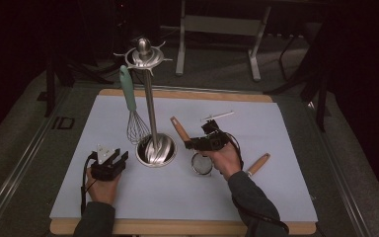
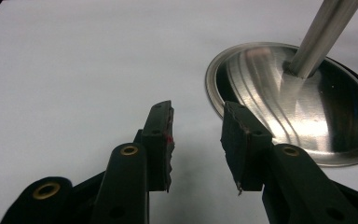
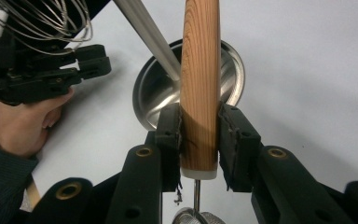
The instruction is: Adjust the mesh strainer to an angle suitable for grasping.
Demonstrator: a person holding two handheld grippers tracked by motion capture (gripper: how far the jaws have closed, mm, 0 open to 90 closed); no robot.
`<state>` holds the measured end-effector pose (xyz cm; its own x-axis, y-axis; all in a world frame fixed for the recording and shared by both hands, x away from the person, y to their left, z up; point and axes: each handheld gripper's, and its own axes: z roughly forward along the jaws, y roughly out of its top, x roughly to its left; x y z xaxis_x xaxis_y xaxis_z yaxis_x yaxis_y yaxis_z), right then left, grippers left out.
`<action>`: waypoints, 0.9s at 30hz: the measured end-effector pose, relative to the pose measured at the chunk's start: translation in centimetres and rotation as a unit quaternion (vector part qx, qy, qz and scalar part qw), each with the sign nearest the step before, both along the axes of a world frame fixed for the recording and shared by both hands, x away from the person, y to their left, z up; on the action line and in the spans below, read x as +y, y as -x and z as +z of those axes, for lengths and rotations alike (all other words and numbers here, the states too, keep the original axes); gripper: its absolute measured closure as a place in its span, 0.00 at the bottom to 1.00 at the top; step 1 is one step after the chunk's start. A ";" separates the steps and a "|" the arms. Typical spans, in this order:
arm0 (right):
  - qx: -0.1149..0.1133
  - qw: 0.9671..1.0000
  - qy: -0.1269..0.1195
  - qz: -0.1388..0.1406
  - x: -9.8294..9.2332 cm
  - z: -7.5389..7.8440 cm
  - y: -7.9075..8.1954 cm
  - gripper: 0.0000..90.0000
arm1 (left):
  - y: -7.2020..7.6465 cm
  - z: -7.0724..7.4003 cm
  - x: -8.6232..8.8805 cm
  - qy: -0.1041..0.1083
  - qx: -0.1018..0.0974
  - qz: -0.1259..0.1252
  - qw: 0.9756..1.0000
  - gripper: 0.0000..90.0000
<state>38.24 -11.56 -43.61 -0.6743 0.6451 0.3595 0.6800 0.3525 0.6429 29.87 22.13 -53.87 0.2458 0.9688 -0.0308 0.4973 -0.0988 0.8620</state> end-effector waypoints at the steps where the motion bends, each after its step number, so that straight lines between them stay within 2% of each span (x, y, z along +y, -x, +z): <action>1: -0.004 1.000 0.001 0.003 0.0 0.2 0.1 0.79 | 0.0 0.0 0.0 0.000 0.000 0.000 1.000 0.71; 12: -0.030 0.999 -0.003 0.013 -0.7 2.2 0.8 0.79 | 0.0 0.0 0.0 0.002 0.001 0.000 1.000 0.71; 19: -0.042 0.999 -0.016 0.017 -1.5 3.2 1.0 0.79 | 0.0 0.0 0.1 0.003 0.002 -0.001 1.000 0.71; 27: -0.071 0.996 -0.040 0.042 -2.3 4.2 1.5 0.79 | 0.0 0.0 0.1 0.003 0.002 -0.001 1.000 0.71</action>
